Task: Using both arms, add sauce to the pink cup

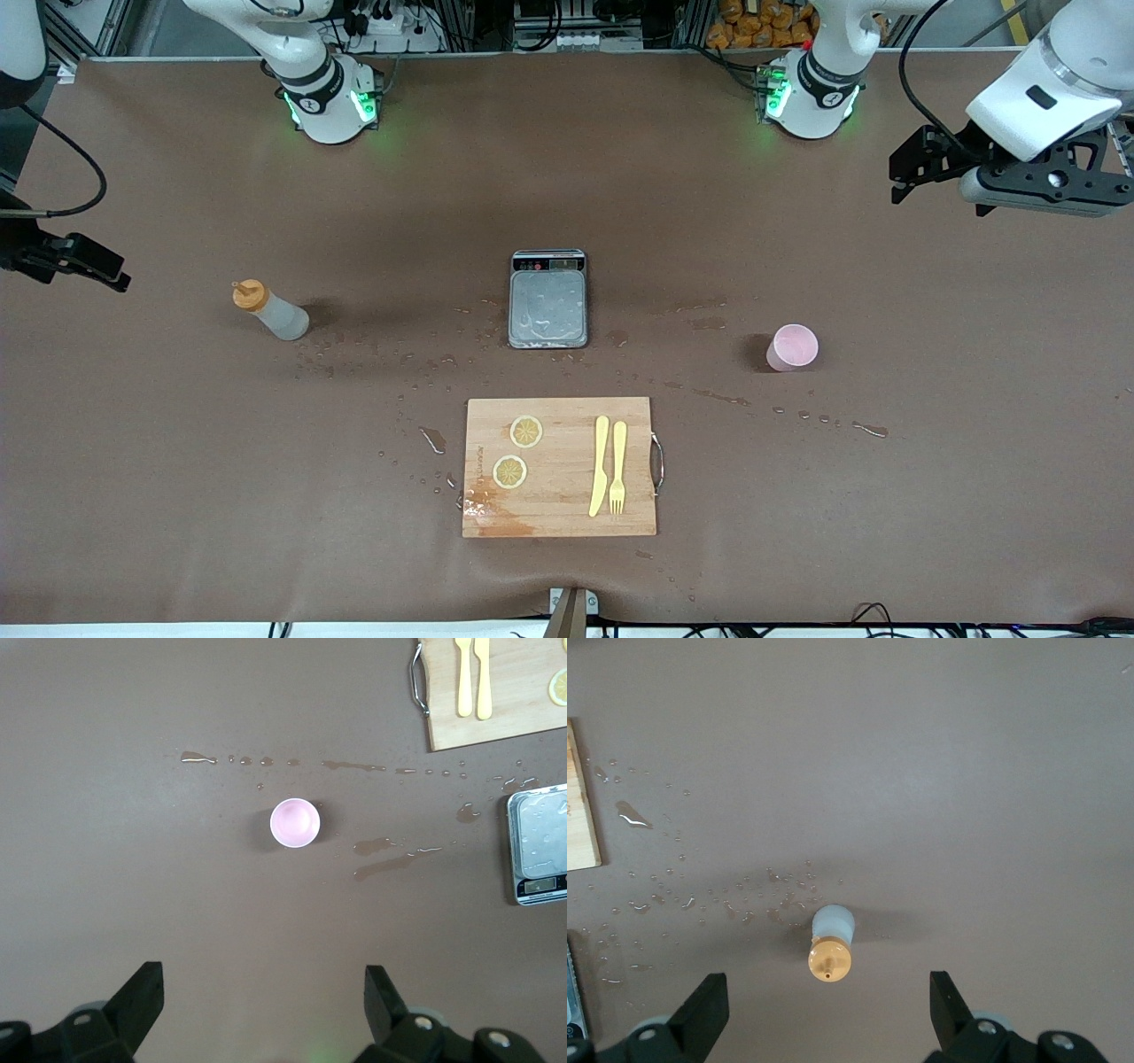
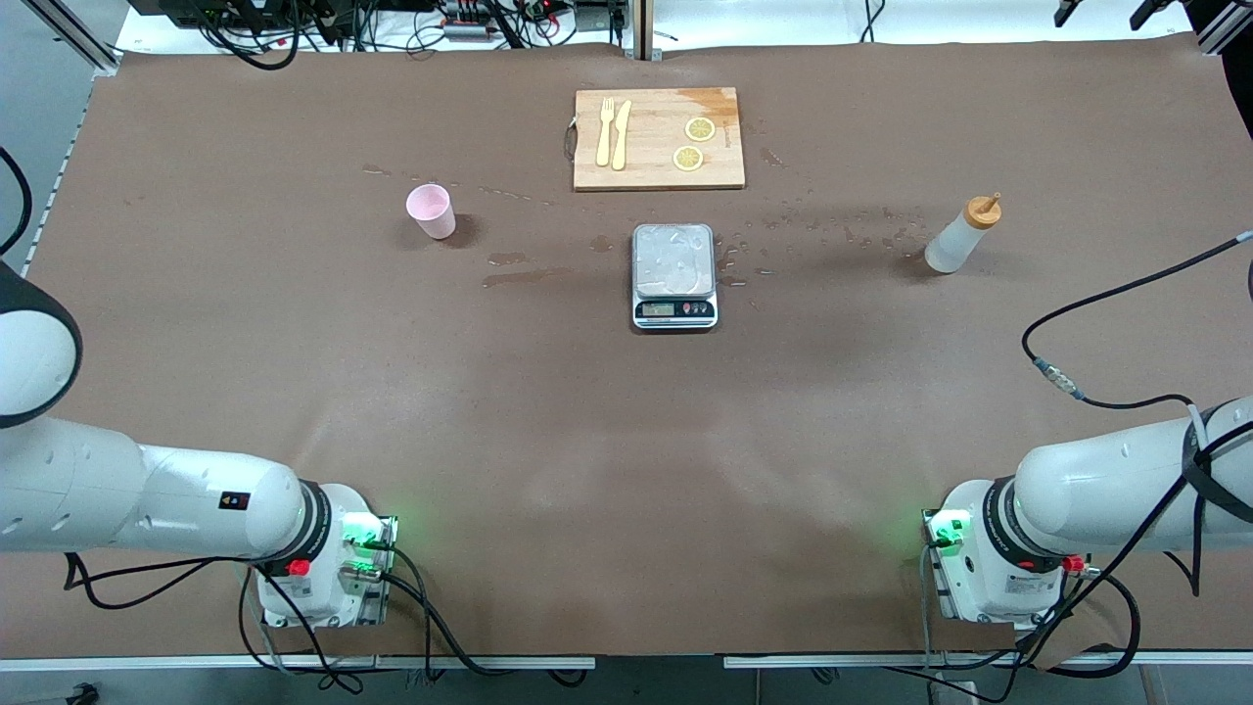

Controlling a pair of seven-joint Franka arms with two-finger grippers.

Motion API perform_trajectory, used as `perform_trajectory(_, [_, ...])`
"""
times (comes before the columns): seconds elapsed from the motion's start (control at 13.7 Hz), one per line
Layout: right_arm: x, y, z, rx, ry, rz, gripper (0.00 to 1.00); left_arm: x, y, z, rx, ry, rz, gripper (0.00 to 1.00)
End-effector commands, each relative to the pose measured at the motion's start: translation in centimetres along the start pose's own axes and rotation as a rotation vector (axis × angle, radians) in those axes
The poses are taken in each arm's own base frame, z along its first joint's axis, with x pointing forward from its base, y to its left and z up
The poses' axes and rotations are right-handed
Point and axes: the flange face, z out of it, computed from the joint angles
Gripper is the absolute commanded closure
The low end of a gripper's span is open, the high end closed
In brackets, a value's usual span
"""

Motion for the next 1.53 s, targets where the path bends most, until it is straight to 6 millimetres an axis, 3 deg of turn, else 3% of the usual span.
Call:
perform_trajectory(0.0, [-0.3, 1.0, 0.2, 0.007, -0.029, 0.034, 0.0, 1.6, -0.4, 1.7, 0.01, -0.04, 0.011, 0.0])
perform_trajectory(0.36, [-1.1, 2.1, 1.9, 0.012, -0.144, 0.313, 0.0, 3.0, -0.8, 6.1, -0.002, -0.121, 0.006, 0.0])
perform_trajectory(0.58, [-1.1, 3.6, 3.9, 0.028, -0.238, 0.554, 0.0, 3.3, -1.4, 10.1, -0.003, -0.127, -0.005, 0.0])
perform_trajectory(0.95, [-1.0, 10.9, 8.9, 0.191, -0.434, 0.767, 0.0, 3.7, -1.1, 16.0, -0.004, -0.065, 0.002, 0.0])
perform_trajectory(1.24, [-1.1, 13.5, 12.2, 0.284, -0.547, 0.832, 0.0, 4.7, -1.0, 21.0, -0.011, 0.011, 0.002, 0.0])
perform_trajectory(1.46, [-1.0, 15.7, 16.5, 0.358, -0.648, 0.886, 0.0, 6.2, -2.4, 25.6, -0.022, -0.005, -0.02, 0.0])
